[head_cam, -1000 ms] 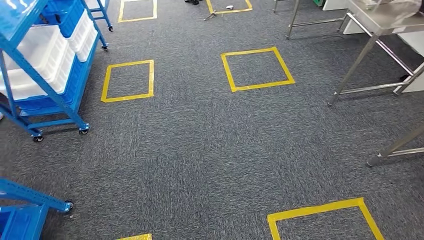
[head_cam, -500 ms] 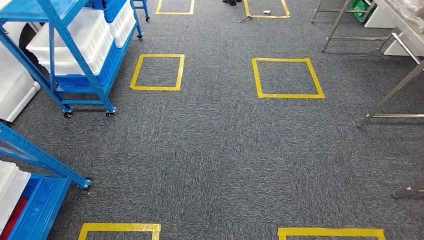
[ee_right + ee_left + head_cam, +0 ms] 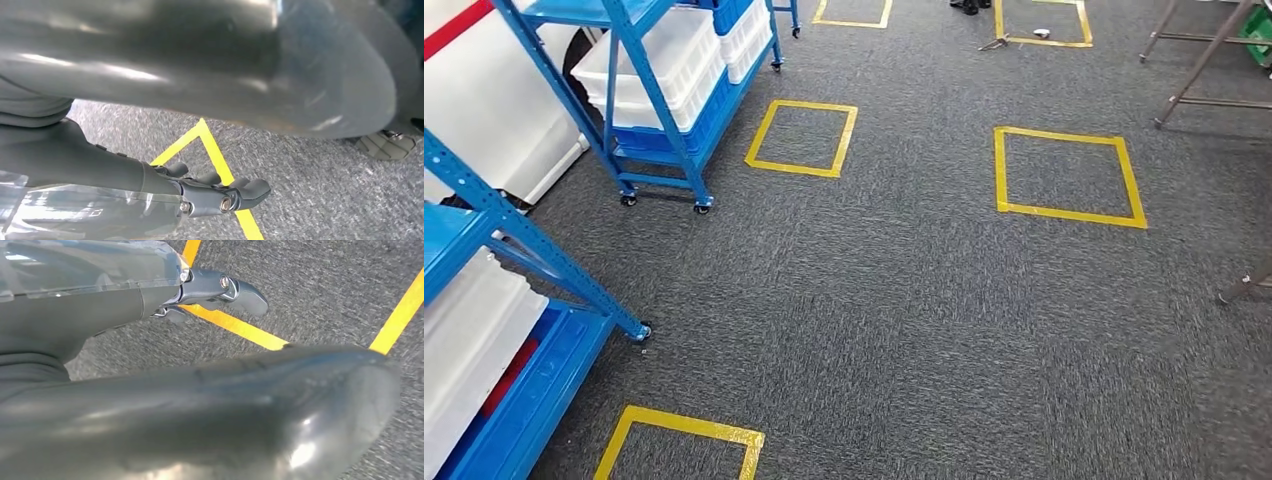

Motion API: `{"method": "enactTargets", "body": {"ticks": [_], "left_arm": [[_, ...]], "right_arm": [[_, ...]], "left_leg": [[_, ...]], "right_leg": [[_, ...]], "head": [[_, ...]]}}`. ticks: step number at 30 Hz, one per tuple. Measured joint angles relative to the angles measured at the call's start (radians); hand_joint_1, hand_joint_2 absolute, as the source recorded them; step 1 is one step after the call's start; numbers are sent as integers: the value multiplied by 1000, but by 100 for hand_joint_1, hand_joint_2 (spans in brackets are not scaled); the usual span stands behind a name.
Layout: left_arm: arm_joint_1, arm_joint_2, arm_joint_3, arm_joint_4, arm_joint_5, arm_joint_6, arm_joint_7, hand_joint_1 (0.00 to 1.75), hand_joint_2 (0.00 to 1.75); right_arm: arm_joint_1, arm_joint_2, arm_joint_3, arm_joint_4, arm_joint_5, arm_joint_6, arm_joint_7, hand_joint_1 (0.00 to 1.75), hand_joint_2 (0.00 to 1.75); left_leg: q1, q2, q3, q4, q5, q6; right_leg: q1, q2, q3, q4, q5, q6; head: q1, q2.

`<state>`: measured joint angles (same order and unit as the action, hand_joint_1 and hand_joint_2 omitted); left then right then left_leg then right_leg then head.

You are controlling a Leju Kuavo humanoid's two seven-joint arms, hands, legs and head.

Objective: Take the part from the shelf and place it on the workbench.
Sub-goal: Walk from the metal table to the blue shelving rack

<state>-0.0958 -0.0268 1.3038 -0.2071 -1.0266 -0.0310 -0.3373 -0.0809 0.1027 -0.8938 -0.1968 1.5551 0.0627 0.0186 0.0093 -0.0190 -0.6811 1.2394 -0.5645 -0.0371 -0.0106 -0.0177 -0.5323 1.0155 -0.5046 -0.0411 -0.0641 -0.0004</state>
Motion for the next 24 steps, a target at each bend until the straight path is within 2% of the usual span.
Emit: {"method": "enactTargets", "body": {"ticks": [1,2,3,4,5,6,7,8,10,11,12,14,15,16,17,18,19,21,22,23,24], "left_arm": [[0,-2,-1,0,-9,-2,-7,0,0],[1,-4,-3,0,-18,-5,-14,0,0],[2,-6,-6,0,-26,-7,-19,0,0],[1,-7,-9,0,-34,-8,-21,0,0],[-1,-8,-11,0,-39,-9,-21,0,0],[-5,-9,-13,0,-42,-8,-19,0,0],[-9,-9,-14,0,-44,-8,-16,0,0],[-12,-9,-16,0,-44,-7,-12,0,0],[-11,-10,-18,0,-44,-6,-8,0,0],[-10,-10,-18,0,-44,-6,-7,0,0],[-10,-11,-19,0,-44,-6,-7,0,0],[-13,-14,-20,0,-44,-6,-7,0,0],[-15,-14,-21,0,-44,-6,-7,0,0],[-15,-14,-23,0,-45,-6,-7,0,0],[-14,-14,-25,0,-45,-6,-7,0,0],[-13,-15,-27,0,-46,-6,-7,0,0],[-13,-15,-29,0,-46,-6,-7,0,0],[-14,-15,-32,0,-49,-6,-7,0,0],[-15,-15,-33,0,-50,-7,-7,0,0],[-15,-15,-34,0,-51,-6,-6,0,0],[-14,-15,-34,0,-51,-6,-5,0,0]], "right_arm": [[0,-1,0,0,-9,1,1,0,0],[0,-2,-1,0,-18,3,5,0,0],[0,-2,-2,0,-26,5,10,0,0],[0,-2,-4,0,-34,7,17,0,0],[0,-2,-6,0,-40,9,23,0,0],[0,-2,-7,0,-44,11,28,0,0],[0,-2,-9,0,-47,13,31,0,0],[-1,-2,-10,0,-49,14,32,0,0],[-5,-2,-11,0,-49,14,33,0,0],[-6,-3,-11,0,-49,14,33,0,0],[-6,-3,-11,0,-49,14,34,0,0],[-3,-4,-12,0,-49,14,34,0,0],[-2,-5,-12,0,-50,14,34,0,0],[-1,-5,-13,0,-50,13,34,0,0],[-1,-6,-13,0,-50,13,33,0,0],[-1,-7,-14,0,-50,12,32,0,0],[-1,-8,-15,0,-51,12,31,0,0],[0,-11,-17,0,-51,11,31,0,0],[0,-11,-18,0,-51,11,30,0,0],[-1,-12,-19,0,-52,11,28,0,0],[-3,-12,-19,0,-52,11,25,0,0]], "left_leg": [[1,6,-21,44,-11,0],[1,10,-24,52,-4,0],[1,15,-6,19,21,2],[0,26,29,-47,57,7],[-4,50,68,-119,83,13],[-9,70,97,-178,101,21],[-15,85,114,-214,108,28],[-20,89,118,-225,105,34],[-18,66,119,-233,110,44],[-15,56,123,-240,113,49],[-11,45,127,-247,119,54],[-8,23,128,-253,125,62],[-8,11,127,-252,126,64],[-8,-2,126,-251,126,64],[-8,-16,127,-250,126,63],[-7,-30,128,-249,126,62],[-6,-45,129,-246,124,59],[-5,-71,125,-236,120,50],[-5,-81,121,-231,118,44],[-5,-90,117,-229,118,37],[-5,-99,113,-229,119,30]], "right_leg": [[2,-15,1,0,-2,-1],[4,-29,2,0,-3,-2],[6,-42,5,0,-5,-2],[7,-54,9,0,-8,-1],[9,-65,13,0,-11,1],[11,-76,16,1,-14,5],[13,-86,19,1,-16,9],[14,-96,21,0,-18,14],[13,-109,27,-1,-22,24],[12,-96,27,7,-30,29],[10,-71,18,31,-48,34],[5,-9,-36,143,-106,41],[3,7,-73,212,-134,43],[1,13,-103,265,-147,45],[-1,15,-118,284,-138,47],[-3,17,-115,262,-109,48],[-6,23,-94,204,-67,49],[-11,61,-43,73,-1,49],[-13,74,-30,35,14,47],[-11,81,-26,21,16,43],[-8,72,-26,21,17,38]], "head": [[0,0],[0,0],[0,0],[0,0],[0,0],[0,0],[0,0],[0,0],[0,0],[0,0],[0,0],[0,0],[0,0],[0,0],[0,0],[0,0],[0,0],[0,0],[0,0],[0,0],[0,0]]}}
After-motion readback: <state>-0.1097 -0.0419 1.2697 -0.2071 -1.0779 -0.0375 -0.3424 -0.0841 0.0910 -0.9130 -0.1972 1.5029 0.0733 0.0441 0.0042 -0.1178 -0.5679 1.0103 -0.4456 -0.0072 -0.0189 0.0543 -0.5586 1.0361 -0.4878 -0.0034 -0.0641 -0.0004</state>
